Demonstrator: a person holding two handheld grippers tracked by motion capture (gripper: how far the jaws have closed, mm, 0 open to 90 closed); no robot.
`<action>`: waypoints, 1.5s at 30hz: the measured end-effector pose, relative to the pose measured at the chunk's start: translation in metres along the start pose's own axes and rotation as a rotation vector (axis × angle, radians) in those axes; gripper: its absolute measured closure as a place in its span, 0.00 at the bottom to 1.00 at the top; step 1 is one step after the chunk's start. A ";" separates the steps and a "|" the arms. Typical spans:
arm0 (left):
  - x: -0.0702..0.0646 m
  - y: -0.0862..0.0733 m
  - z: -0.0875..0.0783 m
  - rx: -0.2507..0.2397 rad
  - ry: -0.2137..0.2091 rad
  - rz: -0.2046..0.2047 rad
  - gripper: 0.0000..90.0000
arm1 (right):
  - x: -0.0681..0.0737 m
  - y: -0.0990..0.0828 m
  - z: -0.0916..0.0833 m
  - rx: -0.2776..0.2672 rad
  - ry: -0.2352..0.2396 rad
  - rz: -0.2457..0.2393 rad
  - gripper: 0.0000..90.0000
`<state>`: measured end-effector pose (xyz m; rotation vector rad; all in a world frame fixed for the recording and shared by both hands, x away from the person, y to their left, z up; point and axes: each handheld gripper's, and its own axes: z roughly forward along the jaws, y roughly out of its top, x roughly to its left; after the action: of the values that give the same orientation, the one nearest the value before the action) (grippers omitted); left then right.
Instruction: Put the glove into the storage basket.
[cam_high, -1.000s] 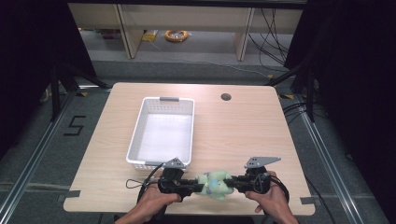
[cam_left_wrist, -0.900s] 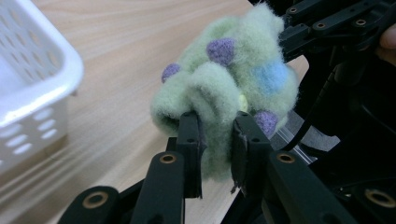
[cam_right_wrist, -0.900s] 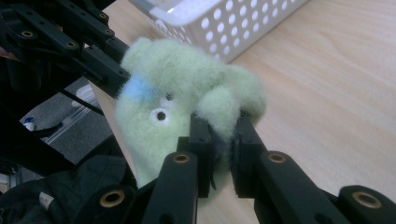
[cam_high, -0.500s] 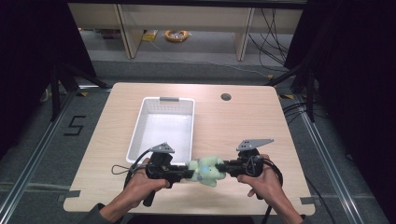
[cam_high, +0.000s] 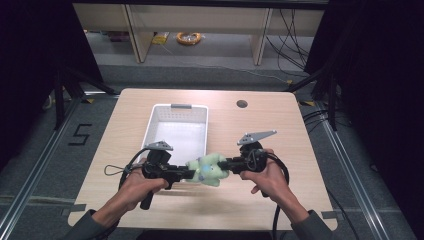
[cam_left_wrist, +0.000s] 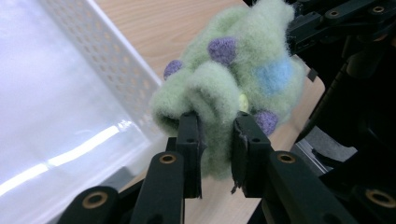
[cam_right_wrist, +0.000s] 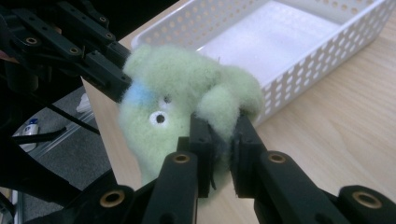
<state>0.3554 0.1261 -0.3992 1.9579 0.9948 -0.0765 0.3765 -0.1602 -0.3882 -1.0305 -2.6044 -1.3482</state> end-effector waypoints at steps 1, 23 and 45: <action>0.002 0.001 -0.002 -0.004 0.008 -0.002 0.83 | 0.000 0.004 0.003 -0.002 0.005 -0.001 0.91; 0.069 0.016 -0.025 0.039 0.124 -0.113 0.82 | -0.005 0.063 0.074 0.074 -0.017 0.015 0.91; 0.107 -0.004 0.000 0.192 0.181 -0.116 0.81 | -0.017 0.058 0.137 0.243 -0.089 0.029 0.91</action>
<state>0.4245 0.1926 -0.4459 2.1078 1.2597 -0.0626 0.4587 -0.0452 -0.4372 -1.1062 -2.7175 -0.9692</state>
